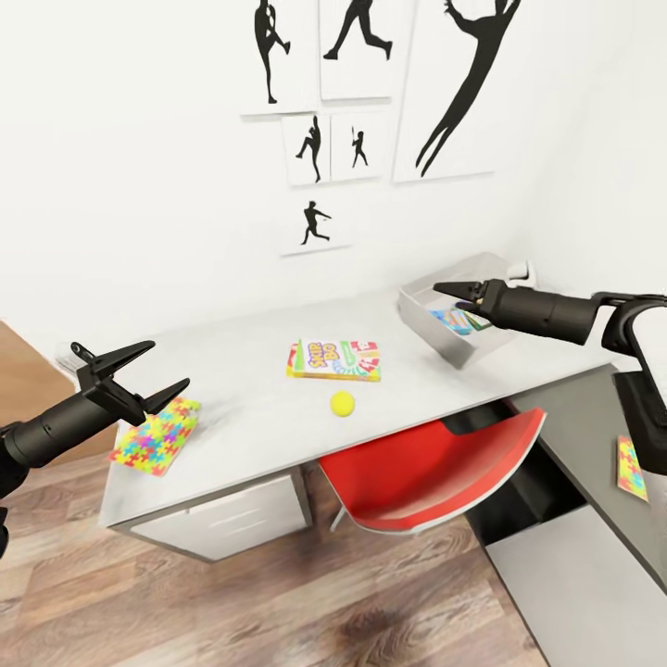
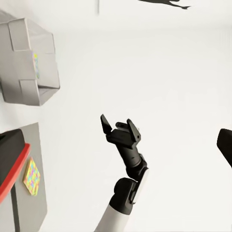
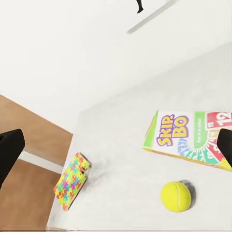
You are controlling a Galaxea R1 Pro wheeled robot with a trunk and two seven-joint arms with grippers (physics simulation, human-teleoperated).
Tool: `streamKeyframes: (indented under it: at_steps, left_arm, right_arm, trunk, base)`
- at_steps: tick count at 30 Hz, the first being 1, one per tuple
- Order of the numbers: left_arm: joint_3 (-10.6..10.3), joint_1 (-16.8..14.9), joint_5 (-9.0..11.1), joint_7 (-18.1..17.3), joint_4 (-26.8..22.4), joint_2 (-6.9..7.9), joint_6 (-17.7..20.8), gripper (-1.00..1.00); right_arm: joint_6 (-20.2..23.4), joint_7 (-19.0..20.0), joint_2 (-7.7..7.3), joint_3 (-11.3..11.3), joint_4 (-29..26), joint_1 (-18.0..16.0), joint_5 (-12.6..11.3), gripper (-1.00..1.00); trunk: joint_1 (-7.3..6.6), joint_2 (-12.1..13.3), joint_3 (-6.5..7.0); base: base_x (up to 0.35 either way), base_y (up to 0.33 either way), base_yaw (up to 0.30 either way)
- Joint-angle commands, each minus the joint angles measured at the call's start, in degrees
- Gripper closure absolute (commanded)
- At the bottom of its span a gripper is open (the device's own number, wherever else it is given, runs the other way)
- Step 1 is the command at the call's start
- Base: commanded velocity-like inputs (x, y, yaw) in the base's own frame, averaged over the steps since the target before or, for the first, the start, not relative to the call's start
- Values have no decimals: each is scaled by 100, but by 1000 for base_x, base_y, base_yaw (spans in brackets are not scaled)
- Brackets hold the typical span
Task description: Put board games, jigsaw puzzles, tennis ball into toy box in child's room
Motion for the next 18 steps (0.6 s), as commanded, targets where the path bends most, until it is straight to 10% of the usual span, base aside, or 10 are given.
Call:
streamKeyframes:
  at_steps: [1,18]
  left_arm:
    - [5,-5,58,61,-1,1,18,-100]
    - [4,-5,41,68,-1,4,18,-100]
  right_arm:
    - [6,-71,-3,50,-4,-6,-56,-100]
    - [6,-418,191,435,-4,8,-55,-100]
  trunk:
    - [3,-10,0]
    - [3,-10,157]
  base:
    - [-80,142,0]
    - [-117,228,0]
